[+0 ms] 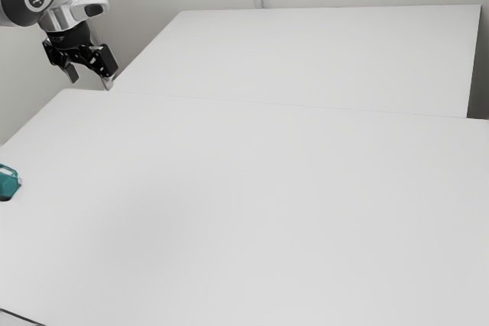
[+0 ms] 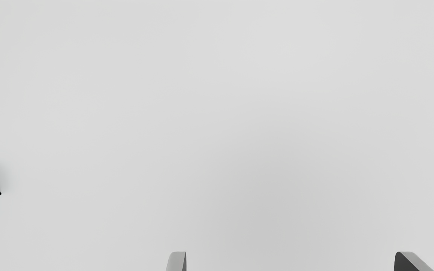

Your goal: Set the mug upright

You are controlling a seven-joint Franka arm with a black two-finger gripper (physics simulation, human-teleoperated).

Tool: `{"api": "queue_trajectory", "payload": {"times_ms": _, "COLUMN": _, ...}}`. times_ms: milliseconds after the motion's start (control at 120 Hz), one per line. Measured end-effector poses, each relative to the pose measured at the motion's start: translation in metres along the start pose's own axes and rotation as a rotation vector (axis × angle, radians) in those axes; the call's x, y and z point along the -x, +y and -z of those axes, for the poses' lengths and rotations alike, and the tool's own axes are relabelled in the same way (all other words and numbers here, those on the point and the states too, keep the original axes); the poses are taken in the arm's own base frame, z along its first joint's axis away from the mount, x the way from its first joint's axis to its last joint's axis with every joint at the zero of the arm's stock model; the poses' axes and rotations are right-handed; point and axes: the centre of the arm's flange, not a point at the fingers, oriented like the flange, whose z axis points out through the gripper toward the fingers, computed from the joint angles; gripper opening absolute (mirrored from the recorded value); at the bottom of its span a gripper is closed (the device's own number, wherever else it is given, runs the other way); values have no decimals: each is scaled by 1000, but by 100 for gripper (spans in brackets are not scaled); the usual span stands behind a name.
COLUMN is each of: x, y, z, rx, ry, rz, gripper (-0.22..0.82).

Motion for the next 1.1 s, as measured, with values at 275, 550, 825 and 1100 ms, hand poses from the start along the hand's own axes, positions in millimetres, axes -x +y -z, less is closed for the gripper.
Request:
{"api": "queue_trajectory", "payload": {"times_ms": 275, "x": 2, "y": -3, "z": 1, "rx": 0, "ry": 2, "rz": -13, "gripper": 60}}
{"api": "queue_trajectory", "payload": {"times_ms": 550, "x": 10, "y": -96, "z": -52, "rx": 81, "ry": -64, "rz": 182, "gripper": 60}}
{"api": "queue_trajectory", "payload": {"times_ms": 825, "x": 96, "y": -232, "z": -123, "rx": 267, "ry": -140, "rz": 467, "gripper": 60}}
{"api": "queue_trajectory", "payload": {"times_ms": 1100, "x": 193, "y": -346, "z": -210, "rx": 424, "ry": -169, "rz": 568, "gripper": 60}}
